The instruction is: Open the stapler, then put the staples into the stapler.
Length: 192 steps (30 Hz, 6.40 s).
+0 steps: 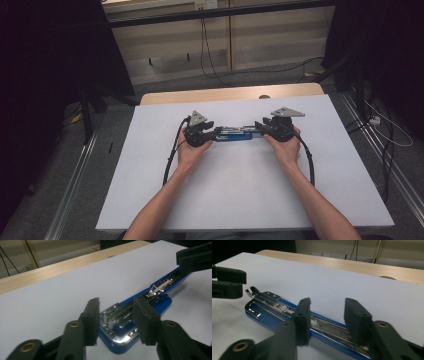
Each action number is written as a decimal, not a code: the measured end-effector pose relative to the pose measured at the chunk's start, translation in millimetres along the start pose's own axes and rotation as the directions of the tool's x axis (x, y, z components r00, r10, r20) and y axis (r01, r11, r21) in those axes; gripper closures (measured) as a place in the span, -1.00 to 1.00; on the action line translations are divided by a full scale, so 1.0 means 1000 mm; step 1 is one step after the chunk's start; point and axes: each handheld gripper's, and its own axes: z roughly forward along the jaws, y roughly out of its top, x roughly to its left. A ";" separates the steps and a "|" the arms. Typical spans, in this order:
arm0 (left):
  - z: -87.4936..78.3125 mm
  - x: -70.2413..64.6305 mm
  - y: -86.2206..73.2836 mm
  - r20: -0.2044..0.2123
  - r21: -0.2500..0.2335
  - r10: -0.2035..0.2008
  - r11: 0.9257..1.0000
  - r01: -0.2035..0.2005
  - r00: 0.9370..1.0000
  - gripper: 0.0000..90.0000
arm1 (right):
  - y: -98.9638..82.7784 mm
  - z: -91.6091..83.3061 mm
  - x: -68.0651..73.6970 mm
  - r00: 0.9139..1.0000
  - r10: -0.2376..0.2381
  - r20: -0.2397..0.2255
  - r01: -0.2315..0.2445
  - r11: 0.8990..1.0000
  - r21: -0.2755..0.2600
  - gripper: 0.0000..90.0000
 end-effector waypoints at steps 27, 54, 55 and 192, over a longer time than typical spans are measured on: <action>-0.039 -0.011 -0.002 -0.004 -0.037 0.015 0.999 -0.015 1.000 -0.91 | 0.008 -0.024 0.001 0.997 -0.083 -0.008 0.083 0.996 0.016 -0.87; -0.105 -0.015 -0.039 -0.080 -0.054 0.028 0.998 -0.033 0.996 -0.92 | -0.013 -0.079 -0.015 0.997 -0.083 0.006 0.082 0.996 0.025 -0.82; -0.108 -0.015 -0.041 -0.089 -0.058 0.026 0.998 -0.032 0.996 -0.92 | -0.014 -0.081 -0.015 0.996 -0.087 0.006 0.087 0.996 0.027 -0.82; -0.177 -0.024 -0.079 -0.156 -0.110 -0.024 0.994 0.007 0.987 -0.94 | -0.007 -0.077 -0.065 0.950 -0.169 -0.263 0.287 0.805 0.520 0.76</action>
